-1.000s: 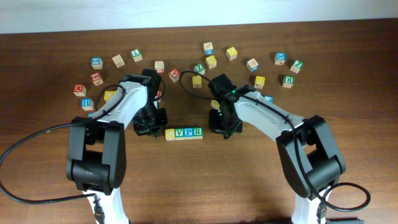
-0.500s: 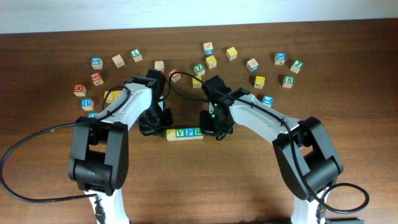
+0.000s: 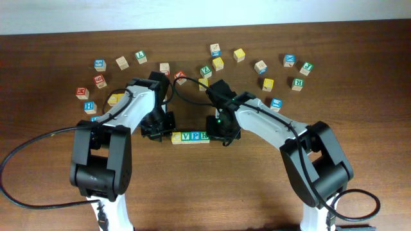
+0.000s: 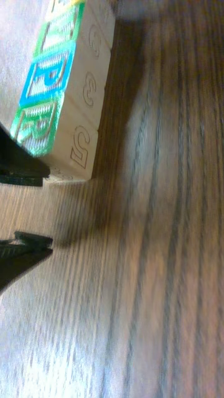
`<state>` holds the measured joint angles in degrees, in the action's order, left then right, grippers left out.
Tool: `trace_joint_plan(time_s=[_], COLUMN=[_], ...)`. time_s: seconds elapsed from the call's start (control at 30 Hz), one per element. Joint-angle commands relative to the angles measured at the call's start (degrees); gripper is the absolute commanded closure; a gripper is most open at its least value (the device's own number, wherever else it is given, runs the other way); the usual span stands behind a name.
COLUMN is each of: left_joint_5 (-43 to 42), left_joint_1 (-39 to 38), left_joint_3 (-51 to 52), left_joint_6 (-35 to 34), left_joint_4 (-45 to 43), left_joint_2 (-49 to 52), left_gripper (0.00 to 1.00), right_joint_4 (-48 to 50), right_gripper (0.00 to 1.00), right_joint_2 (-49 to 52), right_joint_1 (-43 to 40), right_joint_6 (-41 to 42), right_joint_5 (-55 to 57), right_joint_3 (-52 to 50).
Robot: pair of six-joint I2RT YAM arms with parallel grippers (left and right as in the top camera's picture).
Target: Spell out CVPR
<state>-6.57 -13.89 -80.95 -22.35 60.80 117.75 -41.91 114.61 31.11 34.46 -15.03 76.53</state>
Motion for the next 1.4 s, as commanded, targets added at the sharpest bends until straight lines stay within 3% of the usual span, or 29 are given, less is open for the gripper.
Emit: trace_joint_plan(time_s=[0.0,0.27,0.67,0.7,0.93,1.0,1.03,1.07,1.1,1.2,1.3,1.37], left_joint_5=[-2.6,1.7,3.0,3.7,11.8,12.0,12.0,12.0,12.0,12.0,12.0,12.0], left_joint_1=[-0.7,-0.7,-0.5,-0.5,-0.4,0.3,1.0,2.0,3.3,7.1,7.1,6.5], left_joint_3=[0.5,0.5,0.5,0.5,0.5,0.1,-1.0,-1.8,-1.9,-1.9,-1.6,-0.8], left_joint_6=[-0.3,-0.4,-0.3,-0.3,-0.4,-0.3,-0.3,-0.3,0.1,0.1,-0.2,-0.8], left_joint_4=[0.0,1.6,0.8,1.0,2.3,4.1,6.2,7.6,8.2,10.2,14.0,18.0], left_joint_2=[0.4,0.4,0.4,0.4,0.4,0.4,0.0,-1.2,-3.5,-15.3,-31.5,-42.7], left_gripper=[0.73,0.77,0.73,0.73,0.71,0.76,0.69,0.55,0.45,0.01,0.01,0.01], right_joint_4=[0.8,-0.3,-0.9,-1.2,-5.5,-7.6,-9.8,-13.0,-15.7,-22.5,-30.1,-35.4], right_gripper=[0.75,0.75,0.69,0.66,0.65,0.65,0.64,0.6,0.5,0.36,0.25,0.13], right_joint_2=[0.3,0.3,0.3,0.3,0.3,0.0,-0.8,-2.9,-6.0,-17.6,-30.5,-39.1], right_joint_1=[1.1,1.1,1.0,0.8,-1.6,-1.6,-1.6,-1.6,-1.8,-3.6,-2.2,1.3], right_joint_6=[0.0,0.0,0.0,0.0,-1.2,-1.2,-1.3,-1.2,-1.3,-1.5,-0.9,2.8], right_joint_5=[-2.0,0.7,2.3,2.9,11.0,11.9,12.5,15.6,18.0,18.8,20.3,23.9], right_joint_3=[-0.1,-0.1,-0.1,0.0,0.0,0.8,2.1,3.6,4.4,5.0,5.0,5.0])
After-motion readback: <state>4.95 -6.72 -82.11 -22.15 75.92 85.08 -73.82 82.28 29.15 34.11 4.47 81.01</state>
